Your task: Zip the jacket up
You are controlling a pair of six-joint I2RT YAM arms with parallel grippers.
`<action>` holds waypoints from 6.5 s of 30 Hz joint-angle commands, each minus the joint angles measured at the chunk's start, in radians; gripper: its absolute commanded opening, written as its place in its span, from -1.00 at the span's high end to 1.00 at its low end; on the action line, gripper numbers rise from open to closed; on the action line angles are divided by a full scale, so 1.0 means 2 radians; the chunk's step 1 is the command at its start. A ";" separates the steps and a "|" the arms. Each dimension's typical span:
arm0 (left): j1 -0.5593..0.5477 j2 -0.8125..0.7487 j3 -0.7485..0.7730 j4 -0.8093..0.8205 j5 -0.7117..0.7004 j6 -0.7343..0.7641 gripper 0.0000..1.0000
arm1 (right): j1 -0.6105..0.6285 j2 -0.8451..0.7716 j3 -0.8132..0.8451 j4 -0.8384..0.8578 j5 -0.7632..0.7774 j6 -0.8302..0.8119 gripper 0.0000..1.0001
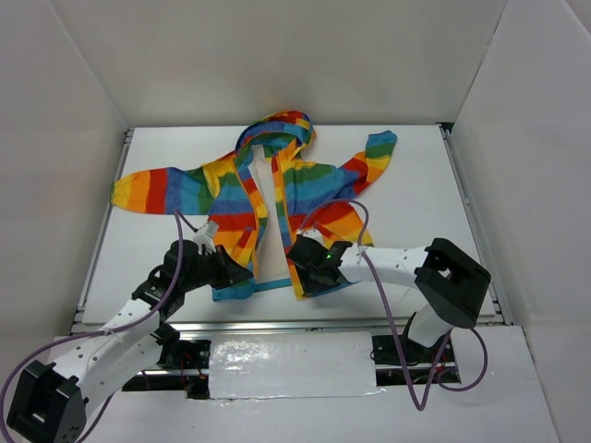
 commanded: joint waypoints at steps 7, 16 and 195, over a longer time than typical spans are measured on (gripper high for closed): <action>-0.003 -0.015 0.013 0.002 0.004 0.012 1.00 | 0.006 0.037 -0.022 0.022 -0.033 0.021 0.33; -0.003 -0.011 0.009 0.007 0.005 0.010 1.00 | 0.005 0.007 -0.039 0.056 -0.066 0.035 1.00; -0.023 0.063 -0.080 0.464 0.091 -0.123 1.00 | -0.077 -0.216 -0.246 0.708 -0.242 0.112 1.00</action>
